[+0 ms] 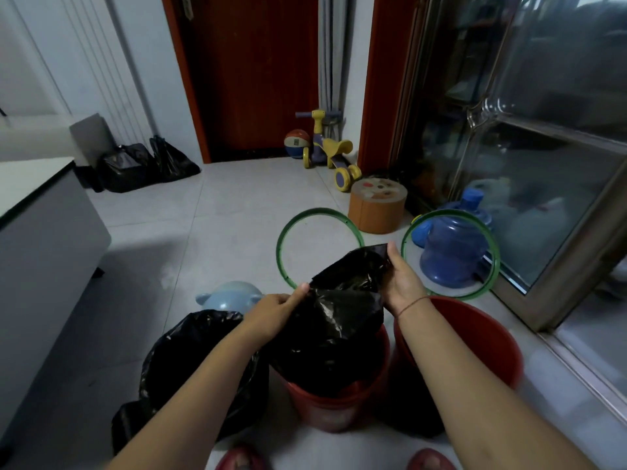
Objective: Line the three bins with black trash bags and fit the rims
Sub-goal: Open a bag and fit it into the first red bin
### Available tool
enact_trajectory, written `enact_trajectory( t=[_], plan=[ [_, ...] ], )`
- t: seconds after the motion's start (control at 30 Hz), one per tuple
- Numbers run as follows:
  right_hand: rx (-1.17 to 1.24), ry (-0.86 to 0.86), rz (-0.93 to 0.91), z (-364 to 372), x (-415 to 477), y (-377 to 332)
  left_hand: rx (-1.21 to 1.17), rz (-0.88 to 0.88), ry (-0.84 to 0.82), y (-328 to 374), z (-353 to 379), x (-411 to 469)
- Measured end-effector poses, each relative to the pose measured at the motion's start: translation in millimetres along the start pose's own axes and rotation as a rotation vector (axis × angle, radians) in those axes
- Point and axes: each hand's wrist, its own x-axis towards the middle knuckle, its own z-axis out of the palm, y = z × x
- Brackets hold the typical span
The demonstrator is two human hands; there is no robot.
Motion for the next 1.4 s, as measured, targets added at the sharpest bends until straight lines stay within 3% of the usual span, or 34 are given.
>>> enact_trajectory(
  t=[0.1, 0.2, 0.23, 0.3, 0.37, 0.43, 0.53, 0.7, 0.8, 0.97, 1.07, 1.2, 1.3, 1.4],
  plan=[
    [-0.139, 0.13, 0.001, -26, -4, 16, 0.007, 0.017, -0.009, -10, 21, -5],
    [-0.524, 0.365, -0.059, -51, -12, 29, -0.004, 0.077, -0.027, -22, 42, -11],
    [-0.699, 0.457, -0.124, -55, -17, 30, -0.026, 0.095, -0.022, -26, 46, -11],
    [-0.938, 0.597, -0.425, -58, -36, 30, -0.087, 0.125, -0.005, -34, 54, -11],
    [-1.027, 0.526, -0.787, -50, -63, 38, -0.124, 0.156, 0.004, -39, 59, -10],
    [-1.177, 0.325, -0.882, -47, -85, 59, -0.165, 0.143, 0.001, -41, 62, -9],
    [-1.449, 0.16, -0.673, -59, -97, 93, -0.246, 0.05, -0.032, -44, 62, -3],
    [-1.74, 0.186, -0.57, -85, -85, 115, -0.327, -0.02, -0.054, -45, 53, -5],
    [-1.68, 0.2, -0.529, -85, -78, 121, -0.387, -0.063, -0.064, -49, 51, -3],
    [-1.704, 0.027, -0.456, -85, -103, 149, -0.462, -0.119, 0.026, -54, 47, 6],
    [-1.645, -0.006, -0.239, -93, -134, 175, -0.543, -0.132, 0.084, -60, 38, 19],
    [-1.457, 0.123, -0.018, -103, -153, 189, -0.602, -0.244, 0.126, -66, 29, 34],
    [-1.448, 0.127, -0.039, -106, -154, 183, -0.557, -0.254, 0.131, -64, 28, 36],
    [-1.436, 0.12, -0.159, -106, -153, 177, -0.321, -0.262, 0.188, -61, 34, 31]
  ],
)
